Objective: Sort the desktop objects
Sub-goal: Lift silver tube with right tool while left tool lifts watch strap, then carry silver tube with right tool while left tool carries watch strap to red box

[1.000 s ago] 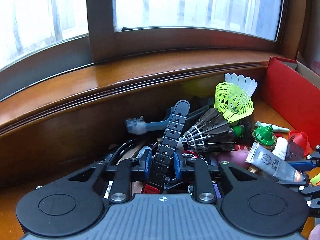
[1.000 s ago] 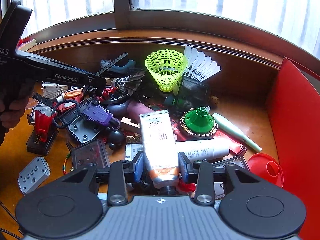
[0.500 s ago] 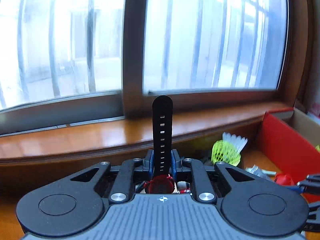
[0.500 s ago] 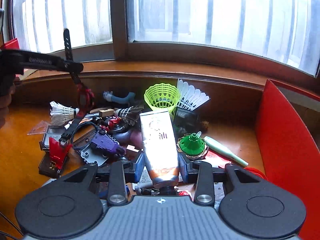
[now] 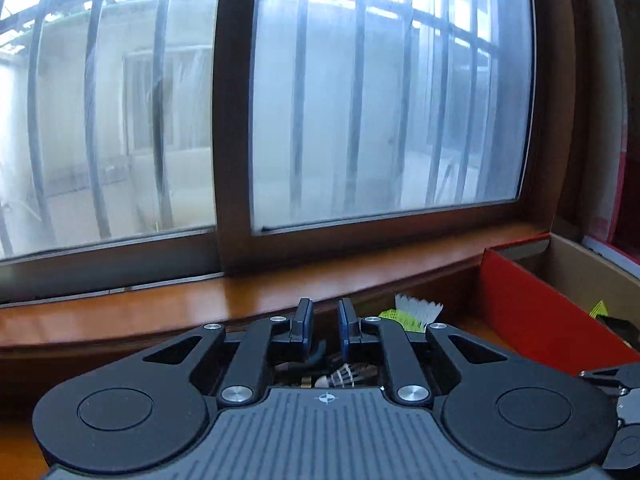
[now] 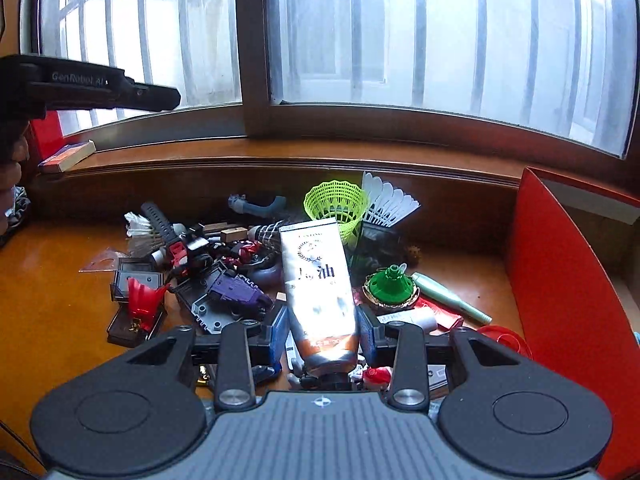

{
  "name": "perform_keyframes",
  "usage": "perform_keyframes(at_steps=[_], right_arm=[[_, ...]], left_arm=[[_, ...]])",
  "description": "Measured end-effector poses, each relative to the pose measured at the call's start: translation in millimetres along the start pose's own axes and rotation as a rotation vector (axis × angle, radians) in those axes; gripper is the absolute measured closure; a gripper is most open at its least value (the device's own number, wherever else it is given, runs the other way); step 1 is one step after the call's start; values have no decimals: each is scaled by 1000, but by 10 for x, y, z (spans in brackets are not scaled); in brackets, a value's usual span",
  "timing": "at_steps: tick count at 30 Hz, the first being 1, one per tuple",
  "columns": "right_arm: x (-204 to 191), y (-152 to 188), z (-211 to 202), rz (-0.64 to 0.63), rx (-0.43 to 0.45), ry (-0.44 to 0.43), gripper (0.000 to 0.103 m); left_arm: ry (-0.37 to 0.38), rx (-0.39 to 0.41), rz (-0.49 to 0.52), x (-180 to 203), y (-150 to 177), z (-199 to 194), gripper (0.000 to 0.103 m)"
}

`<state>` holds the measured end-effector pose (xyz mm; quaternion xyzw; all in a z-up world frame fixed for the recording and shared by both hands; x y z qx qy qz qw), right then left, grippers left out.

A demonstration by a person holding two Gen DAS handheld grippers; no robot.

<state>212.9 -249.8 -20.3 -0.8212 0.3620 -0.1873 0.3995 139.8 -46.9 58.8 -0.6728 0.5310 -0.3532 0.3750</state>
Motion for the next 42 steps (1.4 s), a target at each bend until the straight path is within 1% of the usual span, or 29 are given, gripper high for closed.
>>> perform_keyframes(at_steps=[2,3,4,5,7,9,11,13,14,15,18,19,21,23,26,29,30,31,33,35,36,37,39,40,42], right_arm=[[-12,36,0,1,-10,-4,64],[-20,54,1,1,-14,-6,64],[-28,73,3,1,-19,-9,64],[-36,92,7,1,-23,-11,64],[-48,118,15,0,-32,-12,64],[-53,131,27,0,-39,-12,64],[-41,142,44,2,-47,-14,64],[-42,144,78,2,-55,-15,64],[-44,145,98,2,-60,-16,64],[-45,145,118,2,-64,-16,64],[-35,144,188,7,-78,-13,64],[-32,144,211,9,-83,-12,64],[-26,147,253,12,-91,-8,64],[-24,148,296,16,-99,-7,64],[-21,149,360,22,-112,-5,64],[-28,149,410,24,-120,-5,64],[-29,150,422,24,-121,-5,64],[-29,151,435,24,-124,-5,64],[-31,154,461,24,-130,-6,64],[-33,160,476,26,-133,-7,64],[-37,163,482,26,-134,-7,64],[-39,164,489,26,-135,-7,64],[-45,165,502,26,-137,-8,64],[-45,164,508,25,-138,-9,64],[-47,161,508,25,-138,-8,64]], left_arm=[[-27,-54,-9,-50,182,69,80],[-39,-81,-13,-78,274,99,73],[-53,-108,-16,-105,363,137,63],[-64,-133,-21,-133,440,176,59],[-82,-181,-33,-189,584,248,57],[-81,-221,-63,-276,695,291,55],[-86,-248,-86,-341,772,360,52],[-87,-268,-87,-380,824,444,41],[-83,-277,-83,-393,845,483,38],[-75,-286,-76,-404,863,520,31],[-36,-313,-46,-406,899,624,27],[-26,-314,-39,-404,904,644,24],[-8,-312,-30,-403,905,683,21],[6,-305,-31,-404,893,729,21],[2,-294,-24,-416,883,803,21],[-3,-288,-24,-446,890,878,27],[-7,-282,-19,-452,890,884,33],[-12,-278,-13,-458,889,884,37],[-2,-270,-30,-487,887,860,40],[16,-260,-38,-482,876,820,55],[26,-254,-41,-476,870,800,68],[25,-250,-34,-458,856,785,73],[13,-249,-20,-429,834,784,73],[11,-251,-25,-435,828,790,70],[9,-253,-44,-459,819,798,69]])
Point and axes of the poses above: each gripper's, at about its wrist camera, not at the fingertips, and z roughly the way its jaws point, x to its right, y to its underside, the point moved 2 cm from there along z, roughly the way its jaws point, and after that the axes turned 7 degrees about y, right-handed, at the moved point
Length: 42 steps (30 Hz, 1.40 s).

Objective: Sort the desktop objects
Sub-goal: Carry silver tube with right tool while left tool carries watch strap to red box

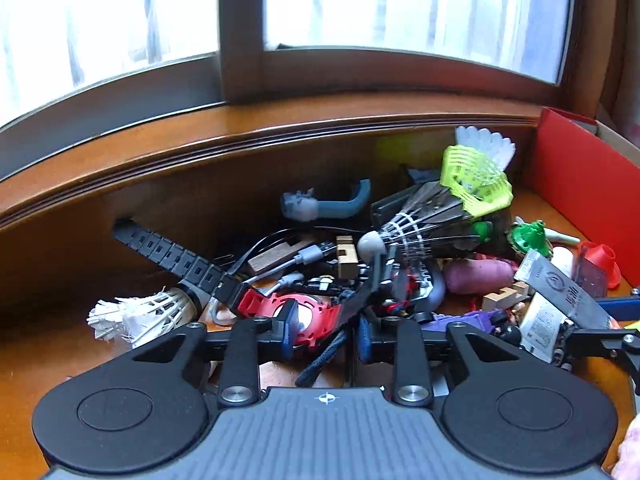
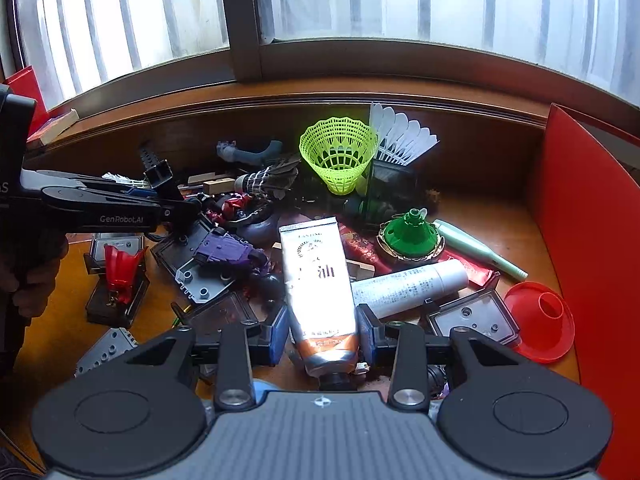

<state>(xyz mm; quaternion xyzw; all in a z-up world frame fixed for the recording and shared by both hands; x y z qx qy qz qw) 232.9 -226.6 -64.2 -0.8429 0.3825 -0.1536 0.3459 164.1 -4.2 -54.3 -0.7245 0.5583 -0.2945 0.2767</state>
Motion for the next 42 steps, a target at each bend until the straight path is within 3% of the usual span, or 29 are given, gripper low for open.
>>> perform_keyframes(at_steps=[9,14,16,18,23,28,34,42], right_arm=[[-13,0,18,3,-5,-1,64],[-28,-6,17,1,-4,-6,64],[-30,-5,12,0,-4,-7,64],[-27,-3,5,1,-1,-7,64],[-8,-20,-42,10,20,-1,64],[6,-72,-154,11,63,0,64],[56,-123,-359,41,111,-31,64],[155,-101,-614,48,153,-24,64]], left_arm=[[38,74,43,160,-77,-273,72],[36,55,47,199,-95,-177,77],[36,52,39,208,-99,-138,92],[23,72,43,233,-117,-170,94],[16,128,50,248,-206,-366,95],[10,235,26,224,-389,-736,94],[60,332,17,312,-583,-1135,94],[94,336,48,654,-662,-1193,94]])
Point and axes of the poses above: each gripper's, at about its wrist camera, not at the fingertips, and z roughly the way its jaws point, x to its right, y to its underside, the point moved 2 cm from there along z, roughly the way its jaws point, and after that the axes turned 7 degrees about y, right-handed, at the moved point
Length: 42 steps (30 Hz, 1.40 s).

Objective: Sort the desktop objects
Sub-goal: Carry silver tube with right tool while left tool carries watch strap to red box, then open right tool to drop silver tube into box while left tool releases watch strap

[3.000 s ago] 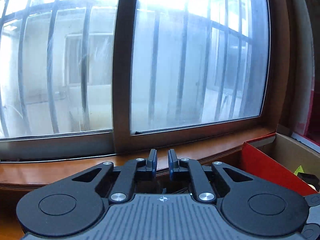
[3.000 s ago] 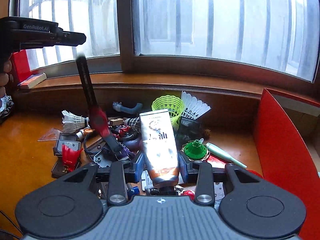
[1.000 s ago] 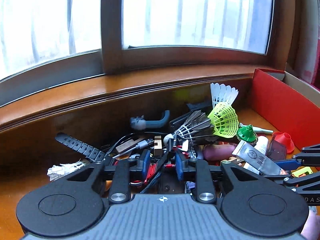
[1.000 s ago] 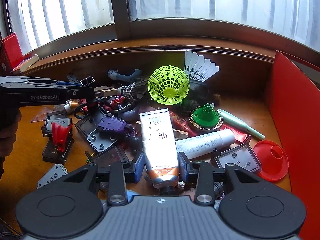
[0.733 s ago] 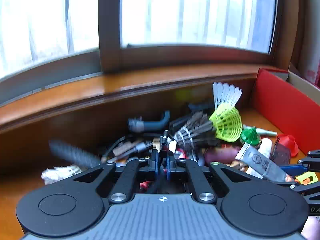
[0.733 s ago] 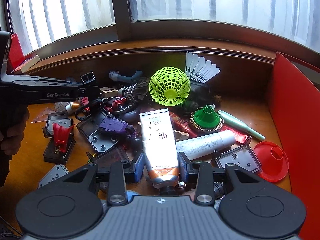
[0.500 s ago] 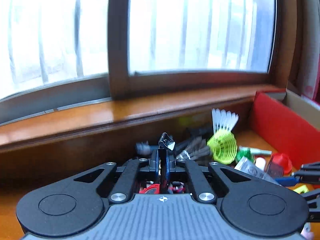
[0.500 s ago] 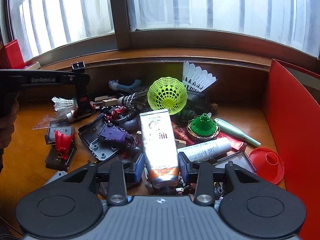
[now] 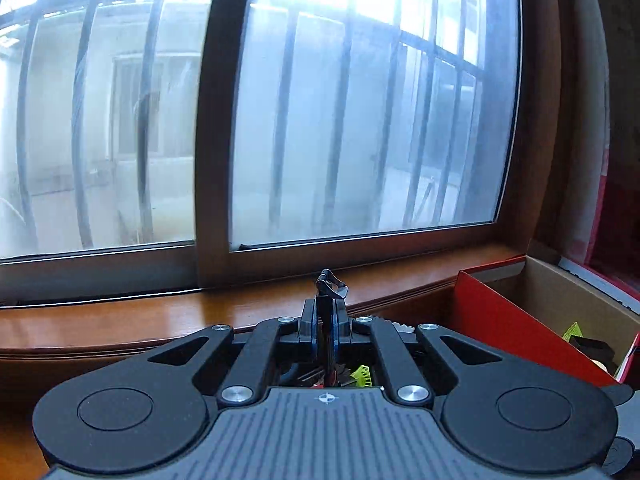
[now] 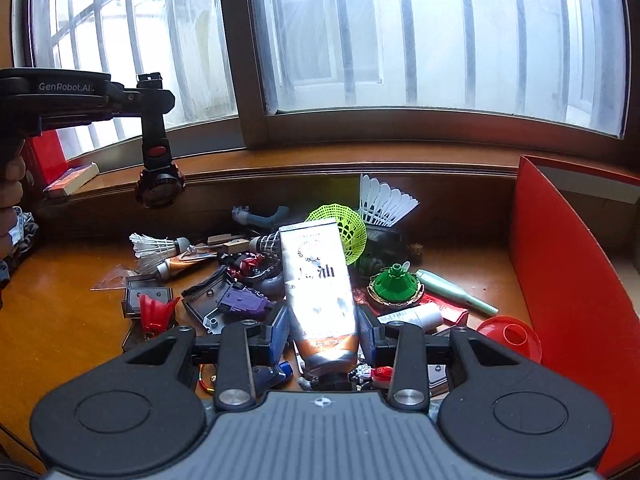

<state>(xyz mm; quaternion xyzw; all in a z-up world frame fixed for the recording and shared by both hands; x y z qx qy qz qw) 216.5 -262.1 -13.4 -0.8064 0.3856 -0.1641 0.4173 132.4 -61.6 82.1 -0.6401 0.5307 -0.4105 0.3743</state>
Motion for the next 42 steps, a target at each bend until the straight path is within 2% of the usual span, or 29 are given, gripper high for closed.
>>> perform_keyframes(at_steps=[8,21,26,36,38,42], right_arm=[[322,-20,-347,17,42,57,64],[1112,23,-850,78,125,155,64],[1475,53,-991,107,154,196,64],[2280,167,-1086,206,162,291,64],[2395,186,-1083,224,159,308,64],[2565,234,-1031,259,137,325,64]], left_arm=[[85,-29,31,529,-50,277,94],[242,-13,115,1616,-305,832,94],[306,-8,150,2063,-413,1081,94],[427,-61,207,2922,-426,1693,94],[438,-82,222,3051,-399,1807,91],[449,-108,233,3180,-330,1949,78]])
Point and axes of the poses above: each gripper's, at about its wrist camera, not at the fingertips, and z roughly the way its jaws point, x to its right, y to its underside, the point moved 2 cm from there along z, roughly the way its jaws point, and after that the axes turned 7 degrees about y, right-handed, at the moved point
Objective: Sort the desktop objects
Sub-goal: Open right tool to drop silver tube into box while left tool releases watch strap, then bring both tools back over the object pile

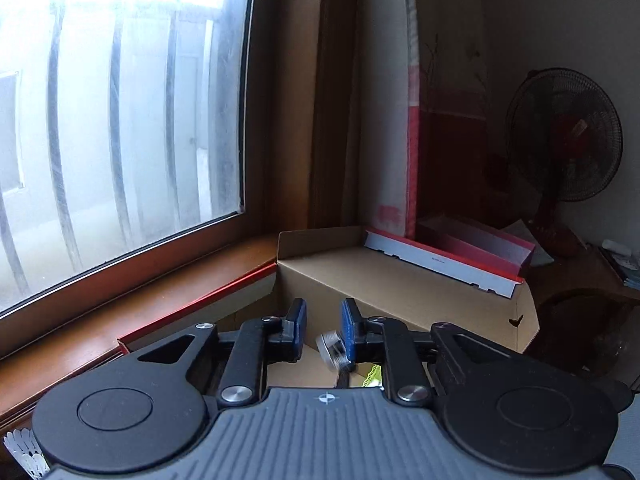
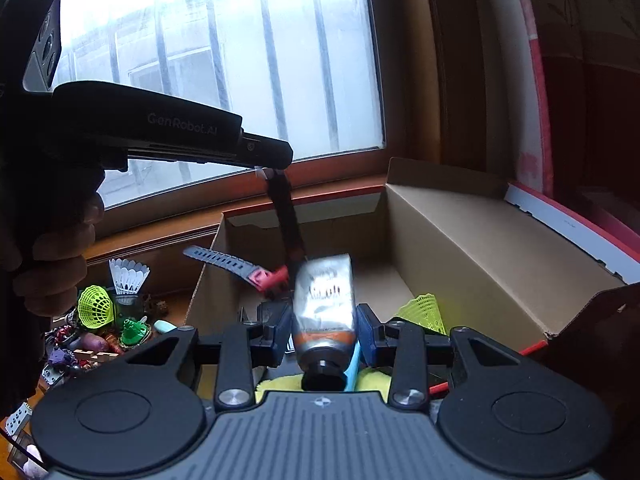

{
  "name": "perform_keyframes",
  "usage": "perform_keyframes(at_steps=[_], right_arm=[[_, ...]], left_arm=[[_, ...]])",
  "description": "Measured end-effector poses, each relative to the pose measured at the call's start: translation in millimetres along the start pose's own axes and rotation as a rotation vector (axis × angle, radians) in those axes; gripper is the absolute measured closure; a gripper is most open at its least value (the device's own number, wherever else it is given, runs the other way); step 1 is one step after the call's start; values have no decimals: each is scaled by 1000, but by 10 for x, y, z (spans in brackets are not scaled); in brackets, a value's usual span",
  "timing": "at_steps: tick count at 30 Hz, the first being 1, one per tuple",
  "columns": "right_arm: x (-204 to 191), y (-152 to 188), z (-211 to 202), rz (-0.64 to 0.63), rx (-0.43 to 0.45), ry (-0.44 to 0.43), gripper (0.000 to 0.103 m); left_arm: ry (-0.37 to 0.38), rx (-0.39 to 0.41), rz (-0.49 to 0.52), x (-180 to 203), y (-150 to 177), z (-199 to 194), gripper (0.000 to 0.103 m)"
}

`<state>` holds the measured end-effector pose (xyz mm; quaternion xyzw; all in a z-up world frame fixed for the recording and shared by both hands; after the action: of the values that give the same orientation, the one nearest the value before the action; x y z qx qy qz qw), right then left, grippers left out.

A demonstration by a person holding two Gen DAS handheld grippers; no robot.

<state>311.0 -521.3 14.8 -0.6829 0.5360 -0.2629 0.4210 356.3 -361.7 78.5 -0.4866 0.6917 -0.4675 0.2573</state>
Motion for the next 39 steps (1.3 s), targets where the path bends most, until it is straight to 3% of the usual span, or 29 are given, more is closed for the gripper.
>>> perform_keyframes(at_steps=[2,4,9,18,28,33,39], right_arm=[[27,7,22,2,-2,4,64],[20,6,34,-3,0,4,64],[-93,-18,35,-13,2,-26,64],[-551,-38,-78,-73,17,-129,54],[-1402,56,-254,-206,3,-290,50],[-1849,246,-218,-265,-100,-384,50],[-2313,527,-128,-292,-237,-466,50]], left_arm=[[-6,-6,-4,-20,36,-1,71],[-28,-7,-4,-57,80,-38,56],[-91,-20,-32,-238,264,-315,42],[-282,-48,-95,-521,754,-1121,20],[-544,-112,-247,-980,1437,-2101,15],[-647,-183,-320,-1201,1852,-2503,15],[-712,-233,-409,-1434,2199,-2761,15]])
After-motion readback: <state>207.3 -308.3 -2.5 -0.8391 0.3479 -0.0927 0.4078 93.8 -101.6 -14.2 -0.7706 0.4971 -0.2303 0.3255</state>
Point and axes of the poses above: each gripper's, at about its wrist camera, not at the fingertips, and z roughly the way its jaws point, x to its right, y to its underside, the point moved 2 cm from there along z, roughly the way its jaws point, and after that the axes turned 7 degrees about y, right-handed, at the moved point
